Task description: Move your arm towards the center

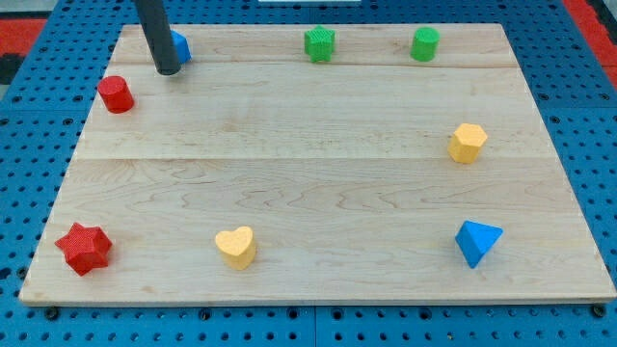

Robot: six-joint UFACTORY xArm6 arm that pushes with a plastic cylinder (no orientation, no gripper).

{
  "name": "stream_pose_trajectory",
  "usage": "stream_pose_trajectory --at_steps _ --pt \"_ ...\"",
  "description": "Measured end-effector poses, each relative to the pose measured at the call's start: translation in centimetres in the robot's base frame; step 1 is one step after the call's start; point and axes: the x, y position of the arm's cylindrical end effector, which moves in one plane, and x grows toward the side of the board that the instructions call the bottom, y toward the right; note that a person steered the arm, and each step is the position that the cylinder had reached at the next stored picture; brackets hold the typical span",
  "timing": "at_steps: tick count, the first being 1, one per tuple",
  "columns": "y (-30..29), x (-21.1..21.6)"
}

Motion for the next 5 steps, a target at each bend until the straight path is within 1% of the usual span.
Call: stream_pose_trajectory --at_steps 2,4,5 --pt "0.0 0.0" --pt "0.0 1.5" --pt "0.0 1.6"
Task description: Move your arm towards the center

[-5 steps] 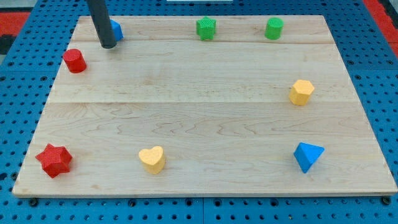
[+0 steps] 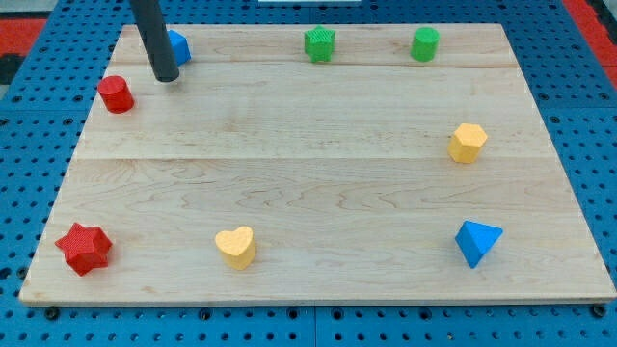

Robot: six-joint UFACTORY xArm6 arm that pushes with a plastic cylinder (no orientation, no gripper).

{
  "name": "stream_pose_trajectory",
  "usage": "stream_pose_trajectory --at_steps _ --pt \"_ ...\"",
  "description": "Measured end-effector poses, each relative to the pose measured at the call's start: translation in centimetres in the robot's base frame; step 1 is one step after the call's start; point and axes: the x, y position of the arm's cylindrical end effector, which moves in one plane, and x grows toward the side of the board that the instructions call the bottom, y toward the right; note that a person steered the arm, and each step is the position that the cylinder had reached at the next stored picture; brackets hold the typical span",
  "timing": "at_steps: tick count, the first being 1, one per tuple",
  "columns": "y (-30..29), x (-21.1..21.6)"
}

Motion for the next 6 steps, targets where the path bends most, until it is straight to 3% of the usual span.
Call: stream_pose_trajectory --at_steps 3,6 --pt "8.5 1.4" --pt "11.2 1.8"
